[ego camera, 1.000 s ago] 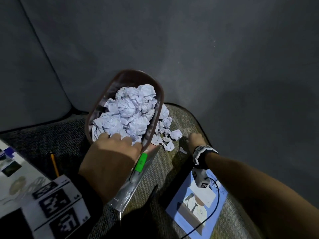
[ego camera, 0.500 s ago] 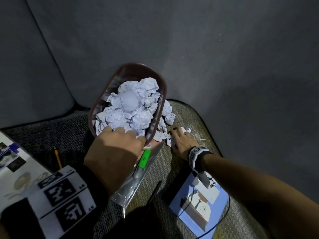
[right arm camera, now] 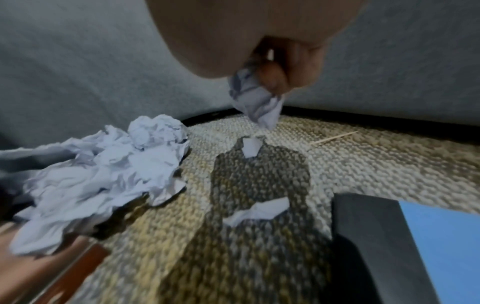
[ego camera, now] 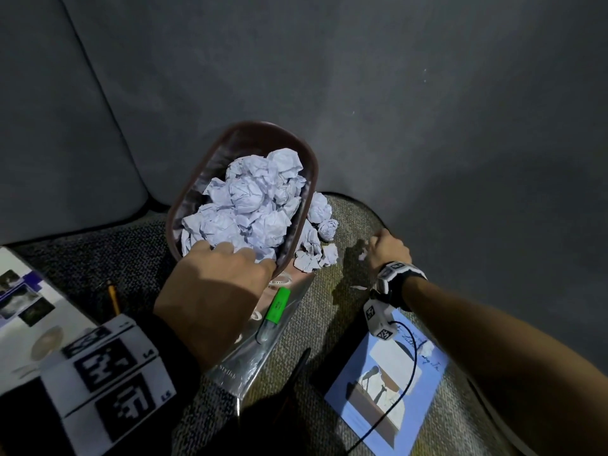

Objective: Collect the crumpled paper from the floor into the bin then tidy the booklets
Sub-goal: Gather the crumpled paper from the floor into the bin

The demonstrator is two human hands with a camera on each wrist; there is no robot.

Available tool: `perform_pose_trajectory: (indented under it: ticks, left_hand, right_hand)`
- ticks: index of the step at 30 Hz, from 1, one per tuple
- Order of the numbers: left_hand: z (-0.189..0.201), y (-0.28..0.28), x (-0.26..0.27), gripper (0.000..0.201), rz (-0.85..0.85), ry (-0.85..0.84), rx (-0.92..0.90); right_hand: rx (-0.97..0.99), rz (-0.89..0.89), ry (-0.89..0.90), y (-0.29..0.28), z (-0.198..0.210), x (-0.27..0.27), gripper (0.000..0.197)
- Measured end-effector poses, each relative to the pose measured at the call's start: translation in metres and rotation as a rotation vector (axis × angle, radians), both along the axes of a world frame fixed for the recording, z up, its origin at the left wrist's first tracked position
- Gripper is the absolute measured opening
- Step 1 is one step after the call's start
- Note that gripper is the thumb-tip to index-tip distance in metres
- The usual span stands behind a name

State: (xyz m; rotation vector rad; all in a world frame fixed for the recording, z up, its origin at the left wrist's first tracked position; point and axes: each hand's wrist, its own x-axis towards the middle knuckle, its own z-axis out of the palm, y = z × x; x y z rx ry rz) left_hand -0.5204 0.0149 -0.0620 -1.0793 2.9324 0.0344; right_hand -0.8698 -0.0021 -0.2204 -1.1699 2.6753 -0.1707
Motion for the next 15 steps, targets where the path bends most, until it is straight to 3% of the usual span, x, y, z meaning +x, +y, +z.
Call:
perform_pose_trajectory:
  ticks: [5, 10, 15]
  left_hand:
    - [0.0, 0.002, -0.003, 0.018, -0.015, -0.001, 0.0]
    - [0.003, 0.003, -0.011, 0.013, -0.001, 0.024, 0.007]
    - [0.005, 0.003, -0.013, 0.023, -0.004, -0.067, 0.075]
  right_hand:
    - [0.315, 0.113, 0.07, -0.011, -0.023, -0.007, 0.058]
    - [0.433, 0.211, 0.056, -0.025, -0.025, -0.006, 0.028]
    - [0.365, 0.526, 0.256, 0.004, -0.006, 0.007, 0.027]
